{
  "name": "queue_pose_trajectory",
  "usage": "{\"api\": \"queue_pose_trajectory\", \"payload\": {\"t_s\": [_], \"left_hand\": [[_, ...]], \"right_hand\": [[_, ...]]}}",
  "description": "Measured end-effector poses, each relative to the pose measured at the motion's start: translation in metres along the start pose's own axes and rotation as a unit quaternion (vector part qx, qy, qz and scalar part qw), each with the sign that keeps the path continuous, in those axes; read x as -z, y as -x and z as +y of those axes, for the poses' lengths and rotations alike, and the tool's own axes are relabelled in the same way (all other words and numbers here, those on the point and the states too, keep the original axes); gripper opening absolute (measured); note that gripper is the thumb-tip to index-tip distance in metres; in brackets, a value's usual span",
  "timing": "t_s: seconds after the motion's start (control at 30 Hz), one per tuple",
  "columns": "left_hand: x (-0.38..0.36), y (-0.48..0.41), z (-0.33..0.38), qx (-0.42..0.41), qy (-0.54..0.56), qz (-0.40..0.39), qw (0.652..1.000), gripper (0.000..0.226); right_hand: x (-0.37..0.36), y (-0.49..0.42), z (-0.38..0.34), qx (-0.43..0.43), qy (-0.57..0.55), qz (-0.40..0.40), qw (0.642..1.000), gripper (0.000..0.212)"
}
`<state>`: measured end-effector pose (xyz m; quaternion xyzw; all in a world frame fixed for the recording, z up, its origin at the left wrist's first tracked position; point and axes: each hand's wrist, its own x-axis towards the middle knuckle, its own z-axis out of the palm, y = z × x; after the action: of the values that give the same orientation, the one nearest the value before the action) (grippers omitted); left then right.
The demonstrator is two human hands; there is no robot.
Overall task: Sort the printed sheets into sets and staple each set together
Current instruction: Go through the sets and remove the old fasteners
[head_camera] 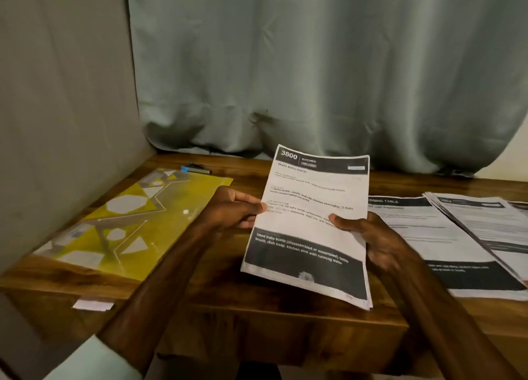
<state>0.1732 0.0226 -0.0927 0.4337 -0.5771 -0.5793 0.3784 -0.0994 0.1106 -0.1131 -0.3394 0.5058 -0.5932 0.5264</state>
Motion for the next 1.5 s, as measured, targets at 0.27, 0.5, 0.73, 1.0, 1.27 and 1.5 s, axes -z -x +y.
{"api": "queue_pose_trajectory", "payload": {"t_s": [0.27,0.5,0.73,1.0,1.27,1.5], "left_hand": [[-0.006,-0.019,0.007,-0.014,-0.014,-0.013,1.0,0.02],[-0.008,-0.041,0.033,-0.048,0.004,0.063,0.997,0.021],[-0.01,-0.074,0.055,-0.109,0.009,0.12,0.987,0.021],[-0.011,-0.08,0.036,-0.159,-0.053,0.154,0.974,0.019],[-0.005,-0.064,0.017,-0.163,-0.086,0.144,0.972,0.009],[-0.018,-0.064,0.003,-0.224,-0.34,0.26,0.875,0.033]], "right_hand": [[0.014,-0.002,-0.003,0.028,0.018,0.002,0.999,0.048],[0.01,-0.002,0.003,0.024,0.04,-0.045,0.998,0.053],[0.009,-0.006,0.002,0.03,0.05,-0.068,0.996,0.055],[0.007,-0.023,-0.019,0.009,0.09,-0.036,0.995,0.034],[-0.003,-0.062,-0.051,0.141,0.16,0.082,0.974,0.012],[-0.006,-0.071,-0.035,0.188,0.198,0.077,0.959,0.014]]}}
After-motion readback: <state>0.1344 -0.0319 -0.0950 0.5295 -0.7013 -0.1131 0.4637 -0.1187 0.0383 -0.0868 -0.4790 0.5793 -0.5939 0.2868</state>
